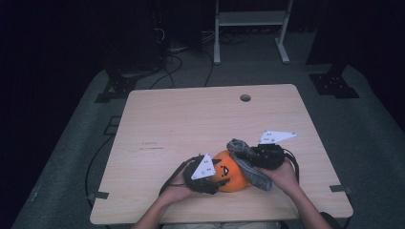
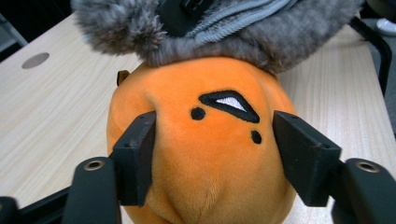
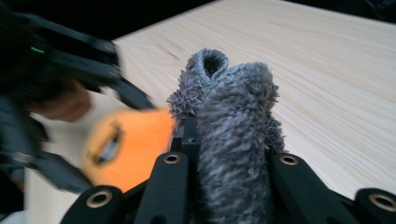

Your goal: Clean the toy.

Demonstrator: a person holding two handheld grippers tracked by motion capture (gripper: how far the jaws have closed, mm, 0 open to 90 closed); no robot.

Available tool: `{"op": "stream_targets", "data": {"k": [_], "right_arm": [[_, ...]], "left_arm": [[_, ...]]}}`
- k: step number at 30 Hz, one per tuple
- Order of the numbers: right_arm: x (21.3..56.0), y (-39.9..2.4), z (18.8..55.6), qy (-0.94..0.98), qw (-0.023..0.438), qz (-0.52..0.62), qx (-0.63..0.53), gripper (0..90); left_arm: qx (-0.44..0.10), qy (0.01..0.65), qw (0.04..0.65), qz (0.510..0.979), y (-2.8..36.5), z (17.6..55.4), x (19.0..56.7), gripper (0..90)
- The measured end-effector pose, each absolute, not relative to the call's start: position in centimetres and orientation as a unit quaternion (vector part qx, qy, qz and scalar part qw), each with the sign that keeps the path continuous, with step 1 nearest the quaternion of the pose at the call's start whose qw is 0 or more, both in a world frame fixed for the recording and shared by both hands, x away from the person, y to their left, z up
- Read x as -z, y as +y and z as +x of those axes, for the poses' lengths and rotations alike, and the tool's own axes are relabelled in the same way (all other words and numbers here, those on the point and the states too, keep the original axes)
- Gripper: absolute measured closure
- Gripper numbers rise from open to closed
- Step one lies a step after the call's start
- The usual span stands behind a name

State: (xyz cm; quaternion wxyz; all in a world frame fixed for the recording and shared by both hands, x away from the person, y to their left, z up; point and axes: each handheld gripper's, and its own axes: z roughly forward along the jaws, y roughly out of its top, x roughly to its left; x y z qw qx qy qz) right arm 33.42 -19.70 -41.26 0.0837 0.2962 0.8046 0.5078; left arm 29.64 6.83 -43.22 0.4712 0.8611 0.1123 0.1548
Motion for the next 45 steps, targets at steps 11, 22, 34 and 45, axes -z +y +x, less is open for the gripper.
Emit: {"op": "stream_targets", "data": {"k": [11,22,34,45], "right_arm": [[40.6,-19.2,31.5,0.820,0.057,0.242,-0.515,74.7],[40.6,-19.5,31.7,0.820,0.072,0.258,-0.506,74.5],[40.5,-19.2,32.7,0.805,0.077,0.291,-0.511,74.6],[41.2,-20.0,32.0,0.813,0.080,0.289,-0.498,74.4]], "left_arm": [[-0.165,0.184,0.480,0.842,6.2,30.5,43.5,24.1],[-0.138,0.186,0.472,0.851,7.1,30.7,43.5,30.2],[-0.144,0.166,0.479,0.850,7.0,30.1,43.0,19.8],[-0.132,0.193,0.486,0.842,7.5,30.6,43.5,27.0]]}}
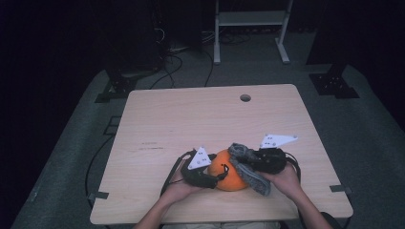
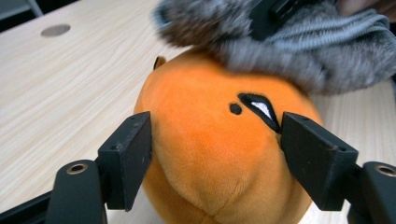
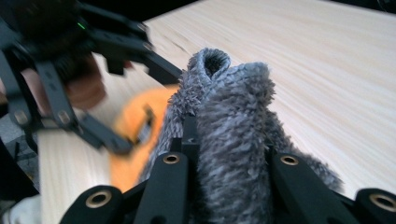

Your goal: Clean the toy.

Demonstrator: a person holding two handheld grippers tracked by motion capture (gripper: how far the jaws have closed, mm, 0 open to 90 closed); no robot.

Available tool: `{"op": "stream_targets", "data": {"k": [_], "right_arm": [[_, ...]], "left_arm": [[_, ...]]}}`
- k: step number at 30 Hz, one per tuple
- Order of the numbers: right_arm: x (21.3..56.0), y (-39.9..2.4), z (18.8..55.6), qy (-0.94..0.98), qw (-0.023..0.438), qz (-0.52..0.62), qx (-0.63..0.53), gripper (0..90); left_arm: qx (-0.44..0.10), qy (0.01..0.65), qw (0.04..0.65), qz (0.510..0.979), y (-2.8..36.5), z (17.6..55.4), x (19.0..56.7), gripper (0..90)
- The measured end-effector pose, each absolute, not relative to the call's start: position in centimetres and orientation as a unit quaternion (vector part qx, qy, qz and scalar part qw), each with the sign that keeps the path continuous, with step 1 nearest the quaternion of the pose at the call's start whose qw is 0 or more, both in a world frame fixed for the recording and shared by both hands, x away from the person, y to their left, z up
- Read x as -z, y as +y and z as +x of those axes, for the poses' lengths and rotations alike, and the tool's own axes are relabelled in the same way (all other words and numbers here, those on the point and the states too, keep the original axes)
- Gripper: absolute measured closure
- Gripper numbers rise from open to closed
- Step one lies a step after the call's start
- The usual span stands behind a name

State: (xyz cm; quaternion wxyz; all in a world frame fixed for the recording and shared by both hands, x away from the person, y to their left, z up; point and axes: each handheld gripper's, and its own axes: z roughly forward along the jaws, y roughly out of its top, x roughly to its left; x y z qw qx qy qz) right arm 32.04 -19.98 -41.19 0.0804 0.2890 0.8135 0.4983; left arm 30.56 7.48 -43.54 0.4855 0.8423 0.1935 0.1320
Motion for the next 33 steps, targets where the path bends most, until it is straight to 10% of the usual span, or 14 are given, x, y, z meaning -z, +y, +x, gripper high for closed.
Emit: {"op": "stream_targets", "data": {"k": [15,33], "right_arm": [[42.8,-30.4,30.2,0.776,0.147,0.366,-0.492,64.4],[43.6,-30.4,31.2,0.782,0.149,0.373,-0.476,39.4]], "left_arm": [[-0.122,0.201,0.493,0.838,7.7,30.8,43.6,22.8],[-0.117,0.196,0.494,0.839,7.7,30.9,43.3,18.6]]}}
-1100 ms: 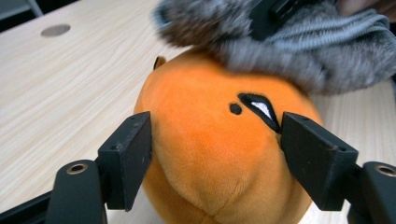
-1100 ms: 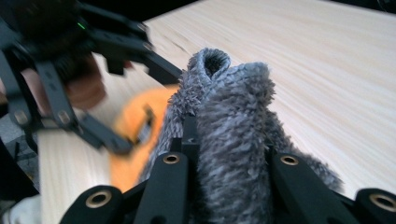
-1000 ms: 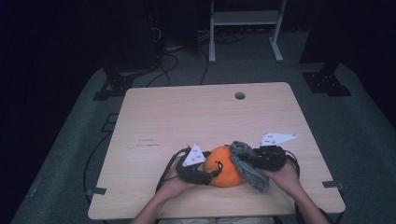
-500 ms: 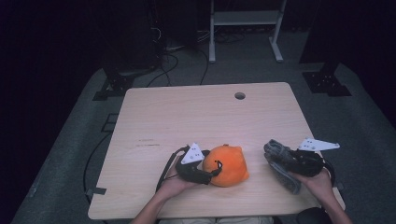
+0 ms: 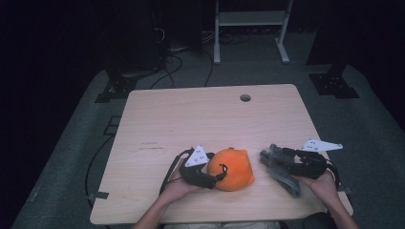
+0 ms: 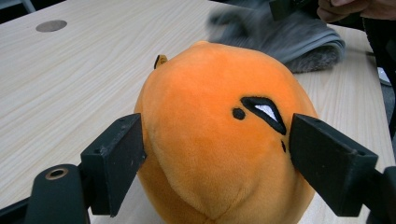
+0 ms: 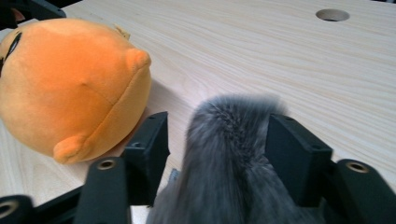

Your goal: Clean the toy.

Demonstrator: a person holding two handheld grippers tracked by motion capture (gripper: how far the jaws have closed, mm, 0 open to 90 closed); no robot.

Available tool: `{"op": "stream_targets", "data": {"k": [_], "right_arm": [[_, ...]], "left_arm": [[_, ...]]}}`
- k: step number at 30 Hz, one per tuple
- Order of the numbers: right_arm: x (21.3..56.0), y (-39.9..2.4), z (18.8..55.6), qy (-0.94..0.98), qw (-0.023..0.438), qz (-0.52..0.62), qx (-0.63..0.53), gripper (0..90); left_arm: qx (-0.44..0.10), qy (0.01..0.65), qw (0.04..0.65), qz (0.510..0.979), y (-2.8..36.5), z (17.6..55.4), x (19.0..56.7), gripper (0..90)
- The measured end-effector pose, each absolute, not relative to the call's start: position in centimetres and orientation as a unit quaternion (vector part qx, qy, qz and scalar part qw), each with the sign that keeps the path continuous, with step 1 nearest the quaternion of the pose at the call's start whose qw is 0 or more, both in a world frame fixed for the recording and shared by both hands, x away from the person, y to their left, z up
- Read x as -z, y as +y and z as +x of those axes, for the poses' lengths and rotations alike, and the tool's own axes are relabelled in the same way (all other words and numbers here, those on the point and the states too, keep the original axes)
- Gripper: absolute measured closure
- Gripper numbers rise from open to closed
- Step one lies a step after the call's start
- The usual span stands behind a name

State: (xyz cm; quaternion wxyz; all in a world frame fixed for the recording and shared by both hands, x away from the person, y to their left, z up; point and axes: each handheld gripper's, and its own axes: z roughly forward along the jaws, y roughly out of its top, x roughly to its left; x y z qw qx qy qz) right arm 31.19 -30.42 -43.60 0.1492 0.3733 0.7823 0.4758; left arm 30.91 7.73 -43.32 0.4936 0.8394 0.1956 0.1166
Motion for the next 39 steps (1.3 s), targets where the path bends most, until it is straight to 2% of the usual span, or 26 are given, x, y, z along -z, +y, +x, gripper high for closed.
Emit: {"op": "stream_targets", "data": {"k": [11,21,36,38,39], "right_arm": [[44.1,-29.9,31.5,0.795,0.139,0.370,-0.460,38.4],[43.2,-29.4,30.7,0.788,0.135,0.345,-0.491,36.6],[42.9,-28.4,30.3,0.790,0.125,0.324,-0.506,34.5],[42.9,-28.3,30.2,0.789,0.123,0.324,-0.507,34.4],[42.8,-28.3,30.2,0.790,0.122,0.323,-0.507,34.4]], "left_arm": [[-0.120,0.187,0.510,0.831,8.0,30.5,42.5,15.2],[-0.122,0.175,0.518,0.828,6.3,31.6,41.2,11.9],[-0.088,0.183,0.473,0.857,4.2,33.6,42.6,10.2],[-0.096,0.176,0.453,0.869,4.0,33.6,42.9,12.5],[-0.100,0.174,0.447,0.872,3.9,33.5,42.9,16.7]]}}
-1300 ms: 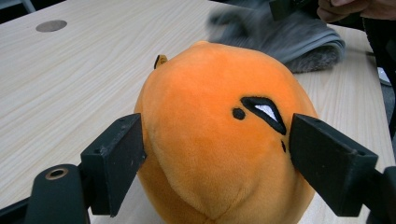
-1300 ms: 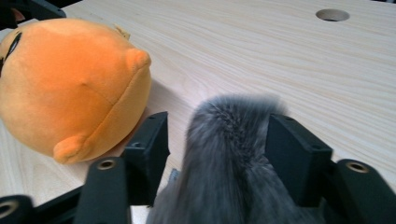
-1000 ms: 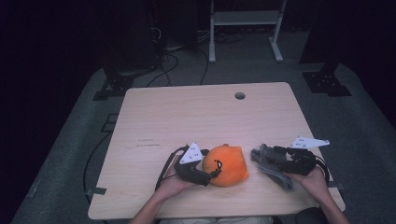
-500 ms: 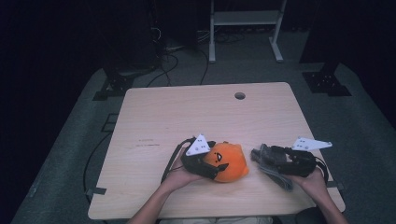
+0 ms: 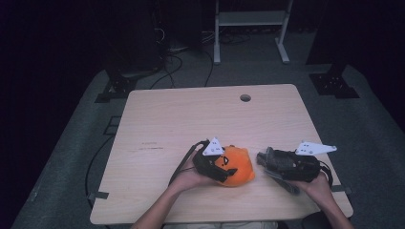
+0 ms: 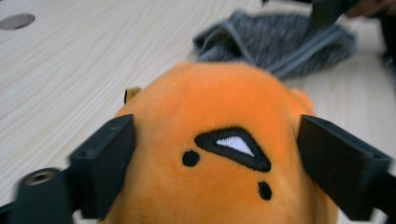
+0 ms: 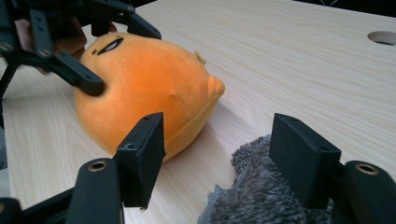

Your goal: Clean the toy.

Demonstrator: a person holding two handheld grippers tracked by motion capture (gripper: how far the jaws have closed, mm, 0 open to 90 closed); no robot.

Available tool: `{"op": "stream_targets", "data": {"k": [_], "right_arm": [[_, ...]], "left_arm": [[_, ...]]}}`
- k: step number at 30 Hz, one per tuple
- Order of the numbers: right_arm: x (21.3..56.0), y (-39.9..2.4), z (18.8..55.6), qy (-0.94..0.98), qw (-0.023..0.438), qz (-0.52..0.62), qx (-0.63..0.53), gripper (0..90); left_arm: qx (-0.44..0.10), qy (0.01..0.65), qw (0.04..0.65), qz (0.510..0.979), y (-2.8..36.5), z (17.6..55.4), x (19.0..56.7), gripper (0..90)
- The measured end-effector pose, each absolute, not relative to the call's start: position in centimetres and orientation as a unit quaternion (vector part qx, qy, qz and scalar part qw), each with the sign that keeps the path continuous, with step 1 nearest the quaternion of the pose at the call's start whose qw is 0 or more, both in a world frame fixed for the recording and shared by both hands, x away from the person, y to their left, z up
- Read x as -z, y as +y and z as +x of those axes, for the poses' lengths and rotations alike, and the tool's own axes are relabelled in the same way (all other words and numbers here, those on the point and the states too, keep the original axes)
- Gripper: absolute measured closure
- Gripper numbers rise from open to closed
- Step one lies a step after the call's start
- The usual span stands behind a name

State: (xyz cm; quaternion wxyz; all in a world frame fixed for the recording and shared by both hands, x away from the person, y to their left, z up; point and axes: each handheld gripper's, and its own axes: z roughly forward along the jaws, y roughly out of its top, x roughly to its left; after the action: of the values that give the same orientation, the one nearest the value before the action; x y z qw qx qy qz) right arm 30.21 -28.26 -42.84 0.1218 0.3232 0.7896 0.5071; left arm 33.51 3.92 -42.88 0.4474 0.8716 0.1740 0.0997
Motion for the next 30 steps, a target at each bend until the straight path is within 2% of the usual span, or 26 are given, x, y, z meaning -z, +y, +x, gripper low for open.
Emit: {"op": "stream_targets", "data": {"k": [4,6,9,13,19,23,25,30], "right_arm": [[42.8,-28.1,30.2,0.789,0.122,0.321,-0.509,34.5],[42.8,-28.1,30.2,0.789,0.122,0.322,-0.510,34.4],[42.8,-28.2,30.2,0.787,0.123,0.323,-0.511,34.5],[42.8,-28.4,30.4,0.784,0.122,0.326,-0.514,34.4],[43.0,-28.5,30.6,0.784,0.121,0.329,-0.512,33.9],[43.0,-28.5,30.6,0.785,0.122,0.331,-0.510,33.7],[43.0,-28.7,30.6,0.783,0.126,0.331,-0.512,33.6],[43.0,-28.9,30.7,0.779,0.125,0.338,-0.512,33.3]], "left_arm": [[-0.132,0.168,0.440,0.872,3.9,32.9,42.5,36.2],[-0.134,0.171,0.463,0.859,4.0,32.7,42.1,40.2],[-0.147,0.195,0.483,0.841,4.1,33.4,41.8,40.7],[-0.187,0.229,0.496,0.817,4.4,35.1,41.6,39.9],[-0.196,0.262,0.495,0.805,4.5,37.5,42.0,38.1],[-0.177,0.273,0.489,0.809,4.7,38.0,42.8,29.6],[-0.173,0.278,0.490,0.808,5.1,37.8,42.6,20.1],[-0.178,0.281,0.493,0.804,6.5,37.1,41.7,14.1]]}}
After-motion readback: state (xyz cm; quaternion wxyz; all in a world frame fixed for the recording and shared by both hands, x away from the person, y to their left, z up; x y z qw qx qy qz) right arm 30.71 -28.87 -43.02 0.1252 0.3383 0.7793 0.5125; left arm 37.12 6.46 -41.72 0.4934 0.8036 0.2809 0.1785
